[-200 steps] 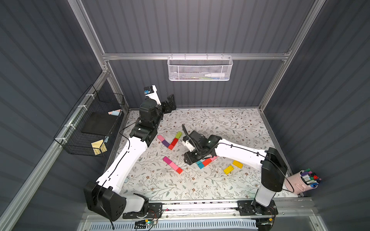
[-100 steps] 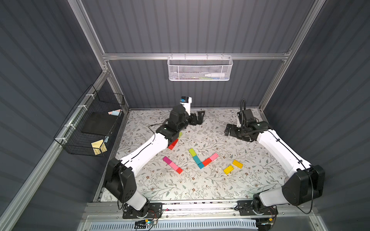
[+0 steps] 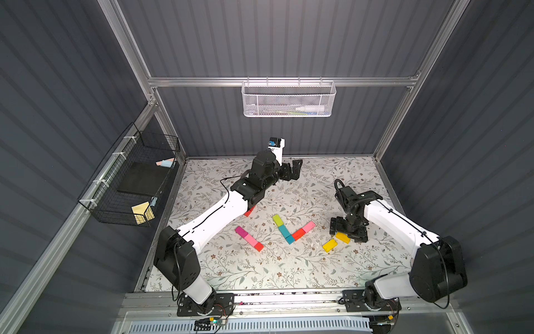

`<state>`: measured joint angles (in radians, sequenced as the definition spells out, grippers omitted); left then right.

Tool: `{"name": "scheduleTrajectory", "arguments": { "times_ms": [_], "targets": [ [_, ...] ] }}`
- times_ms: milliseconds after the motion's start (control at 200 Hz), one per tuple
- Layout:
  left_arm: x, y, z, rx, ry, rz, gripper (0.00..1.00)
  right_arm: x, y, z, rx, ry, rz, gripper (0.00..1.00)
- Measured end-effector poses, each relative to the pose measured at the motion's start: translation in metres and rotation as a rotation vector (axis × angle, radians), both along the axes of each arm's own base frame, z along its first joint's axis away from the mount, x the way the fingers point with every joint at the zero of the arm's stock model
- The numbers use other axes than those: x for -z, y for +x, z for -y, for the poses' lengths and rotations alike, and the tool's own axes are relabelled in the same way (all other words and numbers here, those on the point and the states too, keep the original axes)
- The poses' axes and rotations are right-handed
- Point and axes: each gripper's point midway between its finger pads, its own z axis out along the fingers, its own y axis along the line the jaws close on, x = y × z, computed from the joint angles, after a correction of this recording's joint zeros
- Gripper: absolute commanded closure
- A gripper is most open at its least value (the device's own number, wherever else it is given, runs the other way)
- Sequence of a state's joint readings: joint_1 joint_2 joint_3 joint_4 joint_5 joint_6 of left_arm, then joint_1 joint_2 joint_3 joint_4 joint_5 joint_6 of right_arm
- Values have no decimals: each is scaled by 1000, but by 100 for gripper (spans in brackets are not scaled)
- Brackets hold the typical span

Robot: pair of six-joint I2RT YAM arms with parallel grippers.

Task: Assemble the letter v with building blocks
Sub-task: Adjust the building block at the center of the board.

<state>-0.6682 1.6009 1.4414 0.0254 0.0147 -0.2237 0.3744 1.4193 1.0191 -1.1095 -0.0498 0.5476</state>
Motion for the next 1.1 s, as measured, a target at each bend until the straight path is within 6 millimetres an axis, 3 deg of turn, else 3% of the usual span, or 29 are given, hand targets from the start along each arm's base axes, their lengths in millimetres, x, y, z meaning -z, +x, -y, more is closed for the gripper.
{"name": "scheduleTrajectory", "arguments": {
  "times_ms": [220, 440, 610, 1101],
  "targets": [
    [-4, -2, -2, 3, 9, 15, 0, 40, -25, 3, 138, -17, -102, 15],
    [-30, -12, -15, -9, -15, 65, 0, 58, -18, 16, 196, -120, -112, 15],
    [-37, -18, -26, -27, -20, 84, 0, 58, -13, 19, 221, -135, -128, 14],
    [-36, -11, -36, -52, -17, 84, 0, 58, 21, 40, 273, -135, -134, 14]
  ]
}}
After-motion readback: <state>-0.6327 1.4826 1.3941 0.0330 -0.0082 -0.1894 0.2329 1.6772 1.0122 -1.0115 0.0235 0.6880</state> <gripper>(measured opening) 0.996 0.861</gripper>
